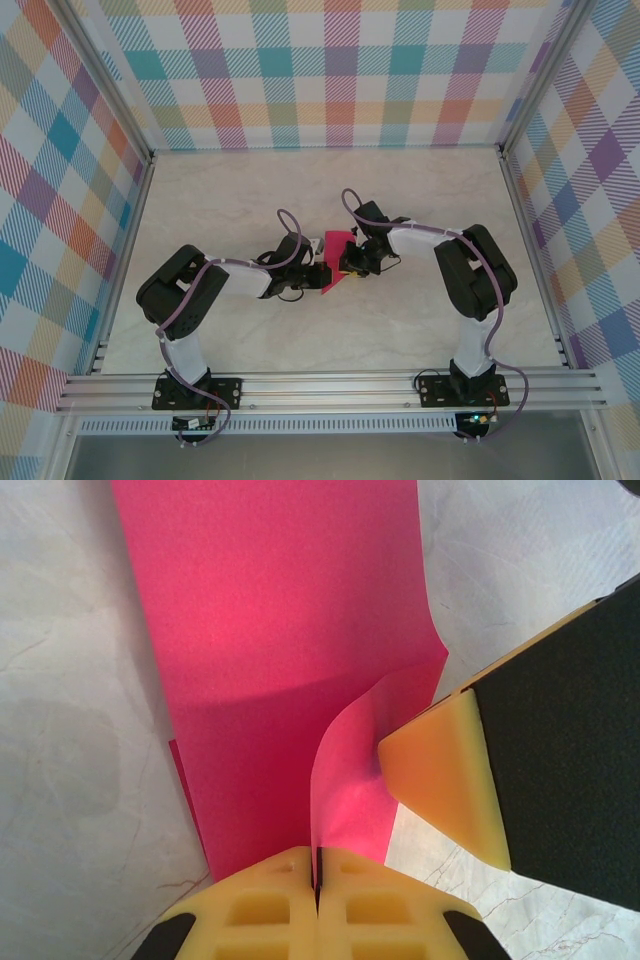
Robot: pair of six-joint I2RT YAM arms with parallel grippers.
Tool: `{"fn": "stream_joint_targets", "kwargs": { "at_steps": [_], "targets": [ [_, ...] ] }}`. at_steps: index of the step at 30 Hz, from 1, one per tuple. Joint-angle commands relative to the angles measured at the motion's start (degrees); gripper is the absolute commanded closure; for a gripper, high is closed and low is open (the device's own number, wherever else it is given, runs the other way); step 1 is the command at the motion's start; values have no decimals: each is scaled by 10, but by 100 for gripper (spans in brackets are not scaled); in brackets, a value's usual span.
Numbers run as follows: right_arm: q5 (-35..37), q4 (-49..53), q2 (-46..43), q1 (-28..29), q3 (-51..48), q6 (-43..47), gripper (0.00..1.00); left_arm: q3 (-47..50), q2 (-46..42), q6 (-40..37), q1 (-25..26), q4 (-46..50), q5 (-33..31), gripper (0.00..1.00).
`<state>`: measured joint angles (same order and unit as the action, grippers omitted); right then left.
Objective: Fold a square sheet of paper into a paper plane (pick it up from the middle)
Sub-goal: Third fold the triangle at the center of the table.
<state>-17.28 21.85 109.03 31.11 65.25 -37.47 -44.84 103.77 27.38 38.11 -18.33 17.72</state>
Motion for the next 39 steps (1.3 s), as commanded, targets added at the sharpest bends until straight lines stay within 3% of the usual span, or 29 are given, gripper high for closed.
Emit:
{"fn": "stream_joint_targets", "kwargs": {
  "at_steps": [1,11,15,21,32,39],
  "targets": [
    [-1,-17,12,-17,6,14,80,10,28,-13,1,59,-12,100],
    [-14,-46,27,-64,13,29,79,12,24,-15,2,65,-15,100],
    [11,-45,-21,-64,1,37,79,10,22,-12,2,64,-15,100],
    [-7,-48,-72,-54,-28,45,77,6,23,-8,2,63,-16,100],
    [-70,-55,-7,-22,-14,35,78,1,17,-3,4,69,-18,100],
    [-30,-20,19,-22,-1,38,78,-2,6,1,4,72,-19,100]
  ]
}}
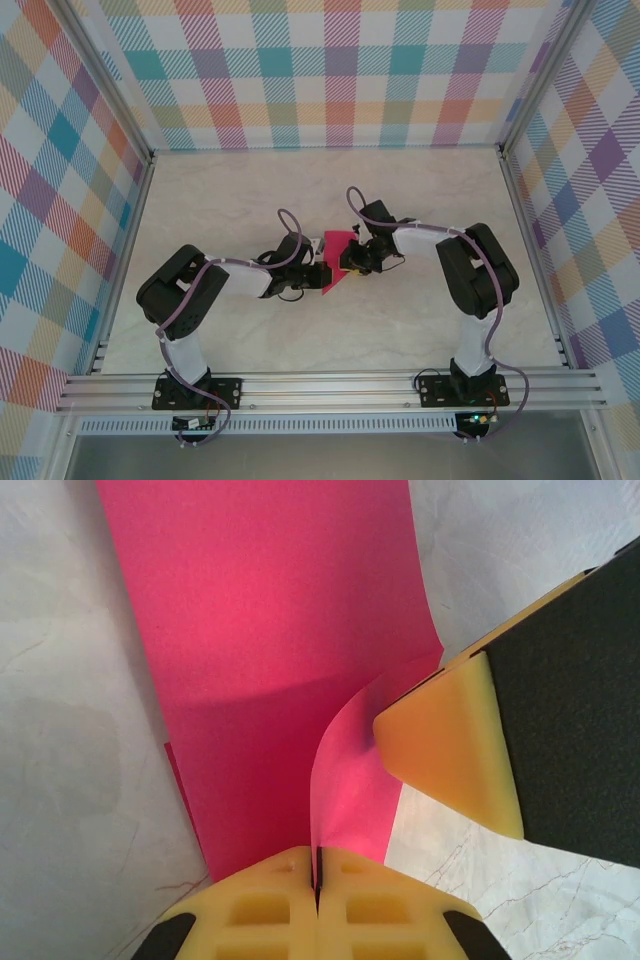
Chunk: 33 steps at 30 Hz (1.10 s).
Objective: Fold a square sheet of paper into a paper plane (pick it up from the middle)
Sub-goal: Third fold the triangle at the center of the table.
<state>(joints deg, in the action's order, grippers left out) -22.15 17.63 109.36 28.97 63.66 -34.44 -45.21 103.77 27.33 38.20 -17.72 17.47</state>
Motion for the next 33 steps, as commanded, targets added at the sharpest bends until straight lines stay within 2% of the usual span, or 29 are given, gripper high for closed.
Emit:
{"fn": "stream_joint_targets", "kwargs": {
  "at_steps": [1,11,14,17,20,24,33],
  "targets": [
    [27,28,18,0,16,11,78,2,0,5,3,68,-16,99],
    [58,57,38,-1,16,12,79,14,-109,46,3,113,-87,66],
    [57,58,39,-1,17,11,79,26,-129,54,3,101,-75,63],
    [56,57,40,-1,18,10,79,28,-122,55,4,74,-29,64],
    [56,57,42,-1,18,8,79,24,-104,62,9,45,-1,72],
    [56,58,45,-1,19,6,79,13,-84,67,19,31,-1,79],
    [56,62,47,0,23,4,79,-20,-40,68,29,91,-32,85]
  ]
}}
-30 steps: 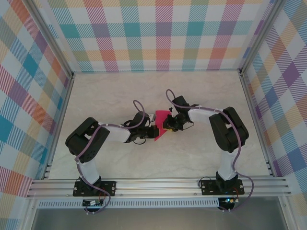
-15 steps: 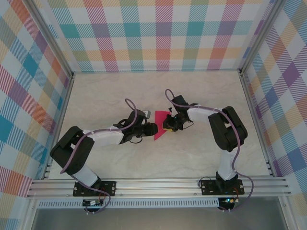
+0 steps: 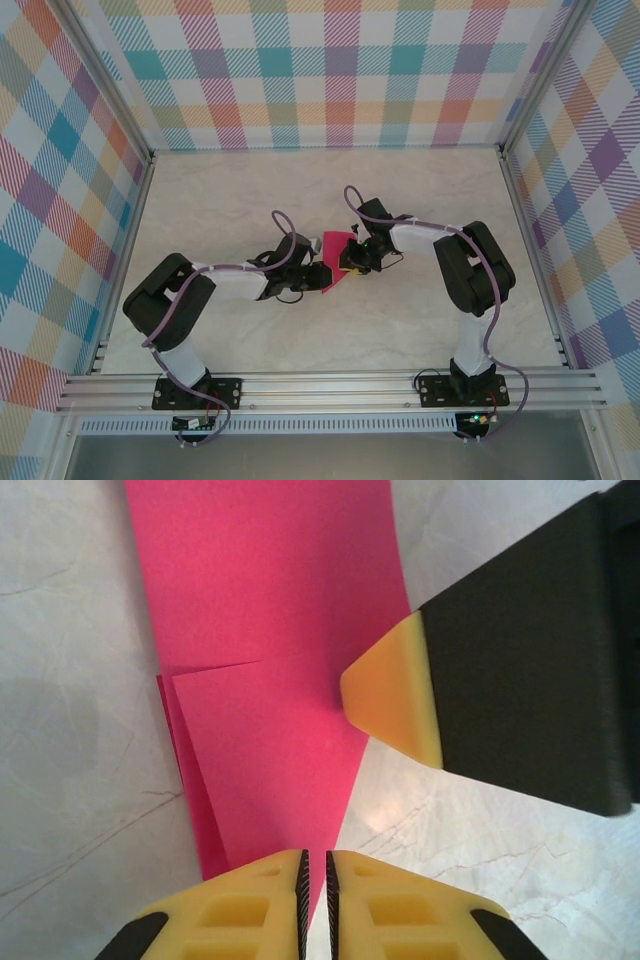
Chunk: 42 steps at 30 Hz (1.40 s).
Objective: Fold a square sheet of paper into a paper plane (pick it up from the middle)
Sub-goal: Third fold the triangle at the center of the table.
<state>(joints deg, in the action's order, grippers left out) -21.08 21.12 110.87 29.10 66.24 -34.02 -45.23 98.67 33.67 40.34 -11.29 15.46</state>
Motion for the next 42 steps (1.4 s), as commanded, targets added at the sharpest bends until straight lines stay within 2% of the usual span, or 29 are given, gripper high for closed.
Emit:
{"fn": "stream_joint_targets", "kwargs": {
  "at_steps": [1,19,24,29,42],
  "targets": [
    [46,27,32,-2,-3,-1,79,-21,12,3,8,36,-17,85],
    [48,31,38,-2,0,-4,79,-41,20,-9,8,115,-61,88],
    [50,31,38,-2,-1,-5,79,-39,-16,-6,10,92,-33,87],
    [51,32,40,-2,-1,-8,79,-41,-47,-3,23,86,-45,86],
    [50,33,45,-2,1,-11,79,-108,21,-7,66,178,-103,87]
  ]
}}
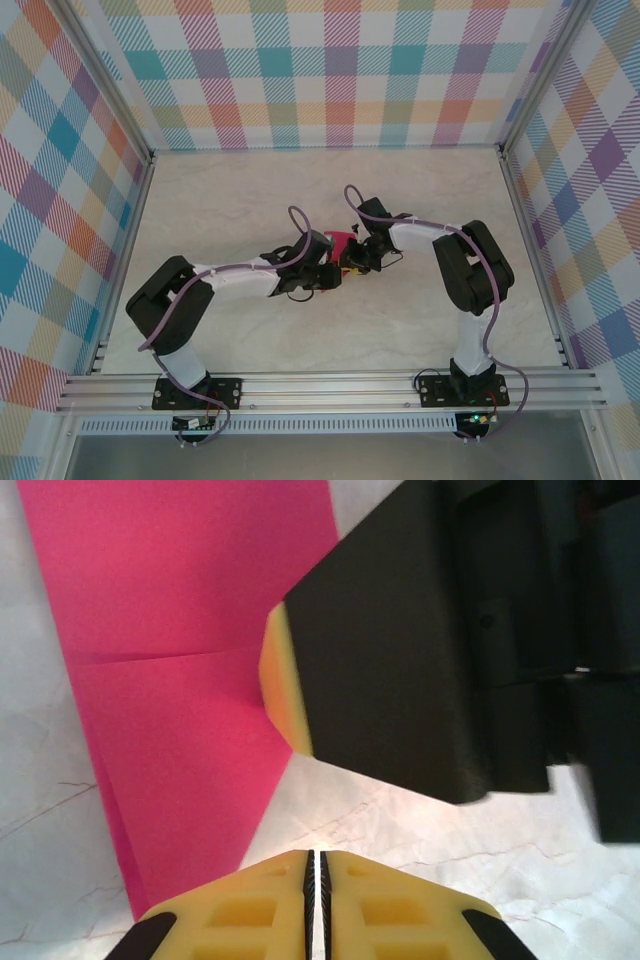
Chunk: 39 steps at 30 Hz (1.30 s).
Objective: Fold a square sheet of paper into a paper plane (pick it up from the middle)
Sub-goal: Third fold the triangle at the center of the table.
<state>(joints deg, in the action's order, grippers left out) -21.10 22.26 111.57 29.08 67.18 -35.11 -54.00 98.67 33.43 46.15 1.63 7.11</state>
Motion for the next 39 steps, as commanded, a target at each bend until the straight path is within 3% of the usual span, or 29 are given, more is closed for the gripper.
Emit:
{"fn": "stream_joint_targets", "kwargs": {
  "at_steps": [1,24,39],
  "targets": [
    [50,22,38,-2,-8,0,79,-23,25,-5,7,53,-21,87],
    [48,21,42,-1,-7,-2,79,-34,46,-4,7,119,-50,90],
    [48,22,46,-2,-6,-4,79,-10,38,-6,17,167,-32,93]
  ]
}}
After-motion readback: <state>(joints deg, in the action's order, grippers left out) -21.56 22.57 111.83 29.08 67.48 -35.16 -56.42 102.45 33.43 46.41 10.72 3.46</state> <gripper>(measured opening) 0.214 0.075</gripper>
